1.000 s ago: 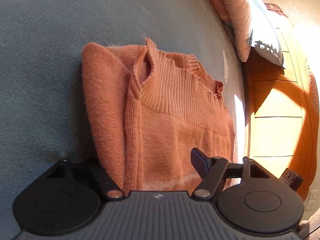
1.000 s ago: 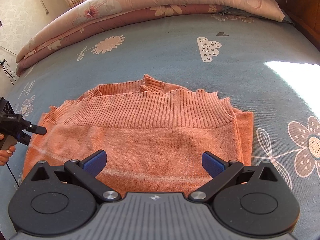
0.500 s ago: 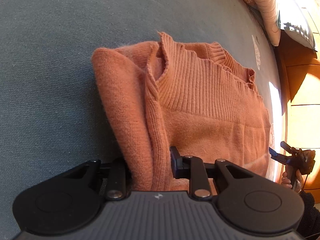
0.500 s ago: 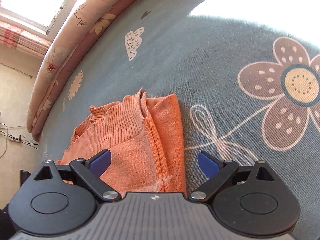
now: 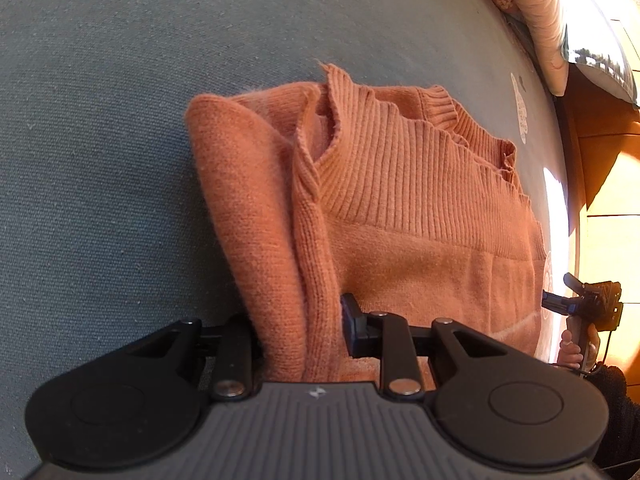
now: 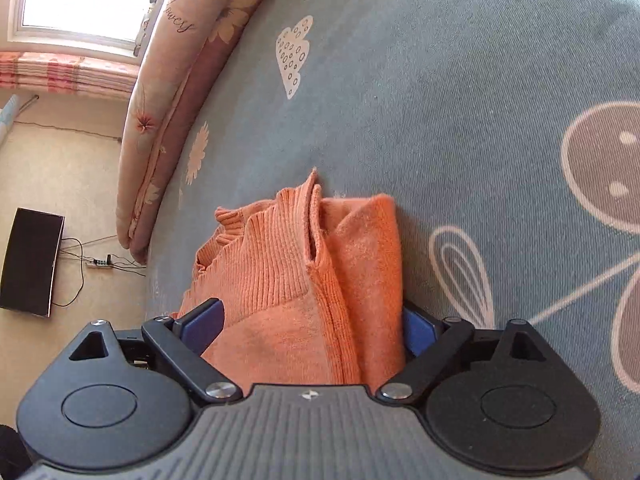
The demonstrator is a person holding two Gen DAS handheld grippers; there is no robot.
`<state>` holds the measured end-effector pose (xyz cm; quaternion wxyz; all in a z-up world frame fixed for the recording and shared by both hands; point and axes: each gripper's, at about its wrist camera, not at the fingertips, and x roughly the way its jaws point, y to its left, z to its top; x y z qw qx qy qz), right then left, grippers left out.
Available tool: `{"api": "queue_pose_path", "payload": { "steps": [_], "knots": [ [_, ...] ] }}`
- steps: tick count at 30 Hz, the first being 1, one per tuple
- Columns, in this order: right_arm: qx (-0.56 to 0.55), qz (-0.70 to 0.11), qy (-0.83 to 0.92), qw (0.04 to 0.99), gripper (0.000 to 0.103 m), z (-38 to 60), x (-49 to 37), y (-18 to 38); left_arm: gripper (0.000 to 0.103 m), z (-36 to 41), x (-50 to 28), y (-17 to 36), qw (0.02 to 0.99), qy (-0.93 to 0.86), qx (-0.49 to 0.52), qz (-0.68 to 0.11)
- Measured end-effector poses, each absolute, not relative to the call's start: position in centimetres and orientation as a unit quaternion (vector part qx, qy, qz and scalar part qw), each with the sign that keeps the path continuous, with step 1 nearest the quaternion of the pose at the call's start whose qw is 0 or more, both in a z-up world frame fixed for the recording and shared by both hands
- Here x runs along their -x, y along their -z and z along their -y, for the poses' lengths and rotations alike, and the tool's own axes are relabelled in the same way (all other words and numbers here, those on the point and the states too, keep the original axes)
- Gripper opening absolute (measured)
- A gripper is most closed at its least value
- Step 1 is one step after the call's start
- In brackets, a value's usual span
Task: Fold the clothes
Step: 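Close the right gripper on the same side edge beside the left gripper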
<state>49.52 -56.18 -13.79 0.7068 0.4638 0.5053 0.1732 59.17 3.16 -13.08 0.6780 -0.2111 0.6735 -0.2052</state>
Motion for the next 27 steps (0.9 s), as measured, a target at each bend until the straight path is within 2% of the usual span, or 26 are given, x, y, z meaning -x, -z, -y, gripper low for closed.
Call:
{"api": "queue_pose_path", "payload": {
  "steps": [4,11,16,23,25,26,27],
  "knots": [
    [-0.466,-0.517,-0.196,0.691,0.095,54.9,-47.6,14.1,0.027,-3.7,-59.1,13.1,0.678,0.206,0.215,-0.672],
    [-0.433,-0.511,-0.235,0.704,0.095,53.3,-54.7,13.8,0.028,-4.5,-58.8,13.0,0.677,0.209,0.223,-0.67],
    [-0.435,-0.546,-0.252,0.67,0.09,52.5,-51.4,13.8,0.028,-4.1,-58.9,13.5,0.677,0.212,0.228,-0.667],
    [-0.366,-0.572,-0.252,0.689,0.087,50.2,-53.7,12.8,0.028,-3.1,-59.3,13.0,0.678,0.209,0.199,-0.676],
    [-0.333,-0.58,-0.24,0.703,0.081,49.4,-53.5,12.2,0.029,-2.6,-59.4,12.8,0.68,0.205,0.186,-0.679],
    [-0.326,-0.584,-0.23,0.707,0.074,49.4,-53.3,12.0,0.029,-2.4,-59.4,12.6,0.681,0.202,0.18,-0.68],
    [-0.328,-0.587,-0.219,0.707,0.062,49.6,-53.2,12.1,0.029,-2.1,-59.4,12.5,0.682,0.2,0.173,-0.681]
  ]
}}
